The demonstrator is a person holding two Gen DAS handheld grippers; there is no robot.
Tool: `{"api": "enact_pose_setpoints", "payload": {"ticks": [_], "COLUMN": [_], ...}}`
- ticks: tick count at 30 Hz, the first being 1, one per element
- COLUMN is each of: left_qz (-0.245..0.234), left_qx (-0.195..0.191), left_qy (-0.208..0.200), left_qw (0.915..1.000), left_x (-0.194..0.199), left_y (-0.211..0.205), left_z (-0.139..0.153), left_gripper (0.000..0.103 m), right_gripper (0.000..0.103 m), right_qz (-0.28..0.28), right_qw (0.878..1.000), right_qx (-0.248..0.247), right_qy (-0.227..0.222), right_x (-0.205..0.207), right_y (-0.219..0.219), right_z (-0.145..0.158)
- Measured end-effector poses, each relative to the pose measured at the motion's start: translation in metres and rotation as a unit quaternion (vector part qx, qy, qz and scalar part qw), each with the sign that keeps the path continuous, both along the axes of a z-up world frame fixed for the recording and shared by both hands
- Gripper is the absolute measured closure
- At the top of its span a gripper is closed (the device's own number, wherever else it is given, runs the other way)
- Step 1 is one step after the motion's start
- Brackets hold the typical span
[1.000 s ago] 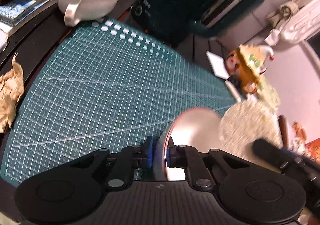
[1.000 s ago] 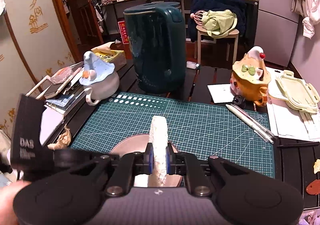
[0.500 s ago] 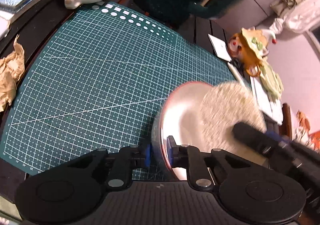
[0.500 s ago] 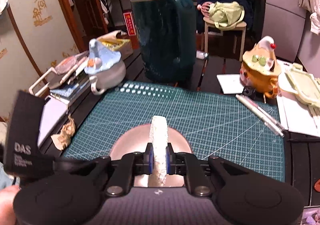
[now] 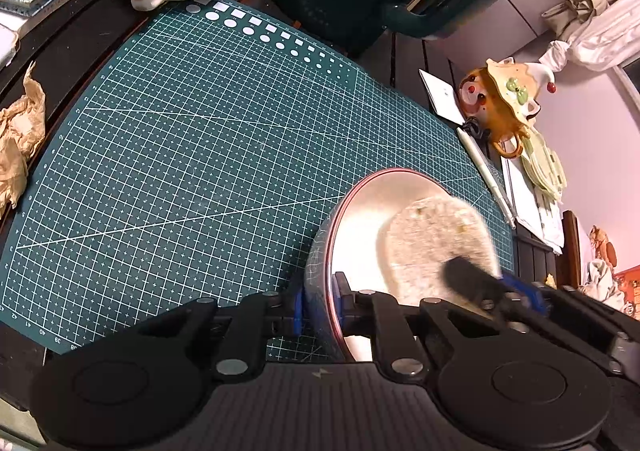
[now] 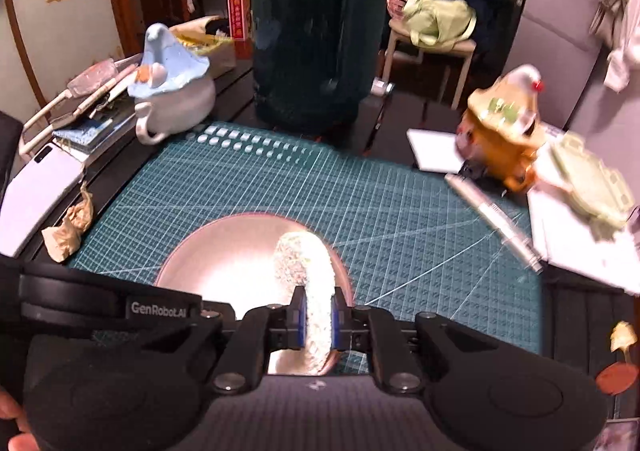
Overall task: Clean bowl
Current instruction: 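Tilt the bowl with the left tool while the right tool scrubs the inside, then hold the bowl with the left tool while the right tool circles the sponge over the bottom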
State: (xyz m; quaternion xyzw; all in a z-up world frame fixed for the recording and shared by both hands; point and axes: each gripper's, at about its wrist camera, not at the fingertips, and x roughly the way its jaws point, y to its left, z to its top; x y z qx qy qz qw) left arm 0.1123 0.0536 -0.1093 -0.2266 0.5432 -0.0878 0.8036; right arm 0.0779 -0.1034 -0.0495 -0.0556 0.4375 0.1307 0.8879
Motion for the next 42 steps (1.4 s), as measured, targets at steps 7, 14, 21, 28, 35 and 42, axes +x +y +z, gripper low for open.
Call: {"api": "enact_pose_setpoints", "payload": {"ticks": [7, 14, 21, 28, 35, 42], "left_qz": [0.002, 0.001, -0.001, 0.002, 0.001, -0.001], "left_qx": [-0.001, 0.001, -0.003, -0.003, 0.003, 0.004], "left_qy": [0.003, 0.002, 0.003, 0.003, 0.001, 0.000], "left_qw": [1.0000, 1.0000, 1.0000, 1.0000, 1.0000, 1.0000], "left_x": [0.001, 0.001, 0.001, 0.001, -0.001, -0.001], "left_y": [0.000, 0.000, 0.000, 0.001, 0.000, -0.001], "left_z": [0.000, 0.002, 0.002, 0.002, 0.004, 0.004], "left_gripper": [0.089, 0.089, 0.089, 0.089, 0.089, 0.089], "right_gripper": [0.093, 0.093, 0.093, 0.093, 0.093, 0.093], "right_qz": [0.005, 0.009, 0.006, 0.006, 0.009, 0.002], "right_qw": [1.000, 1.000, 0.997, 0.999, 1.000, 0.998], "right_qx": [-0.003, -0.025, -0.071, -0.033, 0.006, -0.053], "right_qy": [0.008, 0.005, -0.025, -0.003, 0.026, -0.022], "right_x": [-0.001, -0.001, -0.003, 0.001, 0.006, -0.005], "right_y": [0.003, 0.007, 0.009, 0.006, 0.005, 0.009], "right_z": [0.001, -0.002, -0.003, -0.002, -0.005, 0.003]}}
